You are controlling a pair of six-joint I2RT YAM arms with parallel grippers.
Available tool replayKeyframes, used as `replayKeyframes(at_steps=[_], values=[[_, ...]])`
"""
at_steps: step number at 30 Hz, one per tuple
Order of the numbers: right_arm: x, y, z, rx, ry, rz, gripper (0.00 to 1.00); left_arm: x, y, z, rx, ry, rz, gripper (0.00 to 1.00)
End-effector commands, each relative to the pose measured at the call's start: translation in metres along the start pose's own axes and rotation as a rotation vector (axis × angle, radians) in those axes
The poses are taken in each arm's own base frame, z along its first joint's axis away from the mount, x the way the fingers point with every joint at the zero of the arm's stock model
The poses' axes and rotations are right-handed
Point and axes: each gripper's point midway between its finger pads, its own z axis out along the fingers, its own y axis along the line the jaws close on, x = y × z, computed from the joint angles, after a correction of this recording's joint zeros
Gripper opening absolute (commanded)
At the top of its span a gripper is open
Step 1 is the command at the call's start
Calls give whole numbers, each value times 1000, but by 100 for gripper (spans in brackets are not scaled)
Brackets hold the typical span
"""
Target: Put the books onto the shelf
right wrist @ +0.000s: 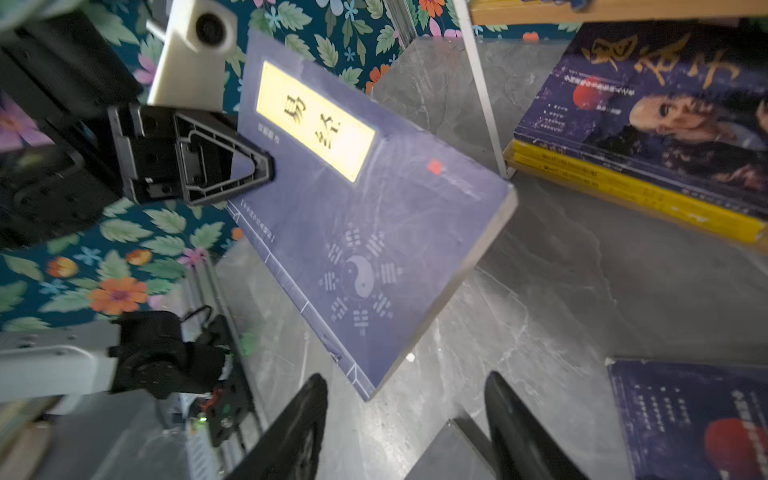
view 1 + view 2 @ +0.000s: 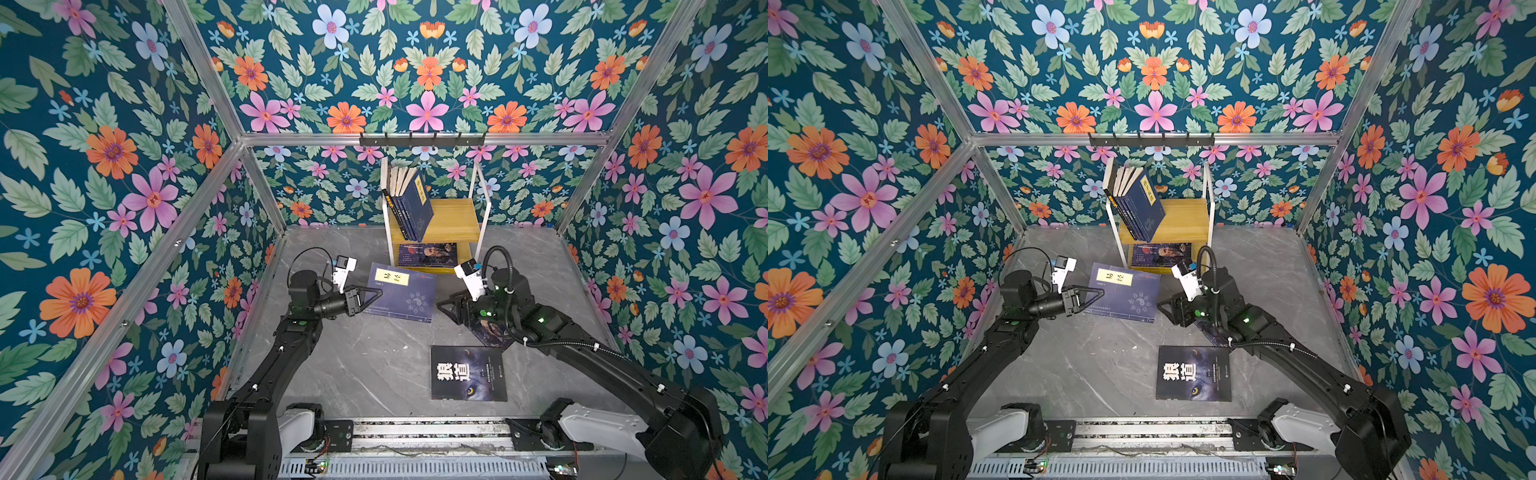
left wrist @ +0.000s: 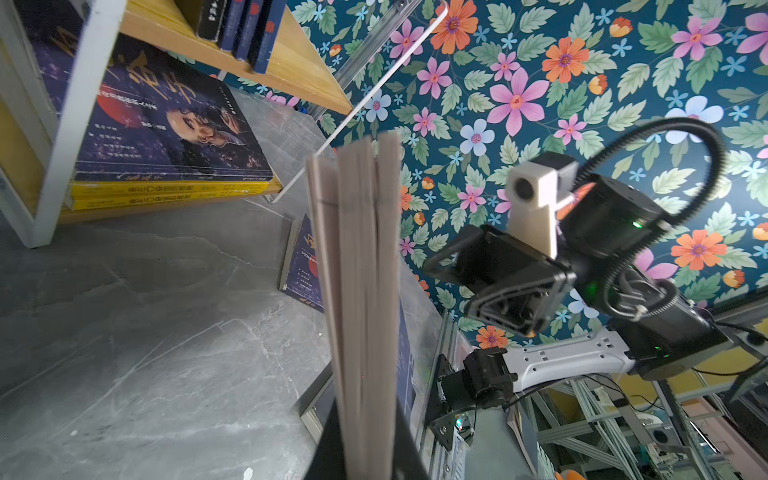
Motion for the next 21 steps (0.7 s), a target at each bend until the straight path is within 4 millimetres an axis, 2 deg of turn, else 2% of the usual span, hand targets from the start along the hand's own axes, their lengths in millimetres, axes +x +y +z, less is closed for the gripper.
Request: replayKeyframes(at_steps=[1, 6, 10, 13, 17, 21], values=[[-5, -10, 6, 212, -30, -295, 60, -5, 8, -1, -55, -22, 6, 0], [-9, 40, 31, 213, -93, -612, 60, -3, 11, 0, -69, -22, -3, 0], [-9, 66, 56, 228, -95, -764, 61, -6, 9, -1, -73, -29, 5, 0], [-8, 72, 76, 289, -71, -864, 61, -4, 10, -1, -76, -26, 4, 0], [-11, 66, 97, 391, -63, -919, 61, -5, 10, -1, -75, -30, 0, 0], [-20, 58, 107, 508, -70, -954, 61, -3, 11, -1, -77, -26, -6, 0]])
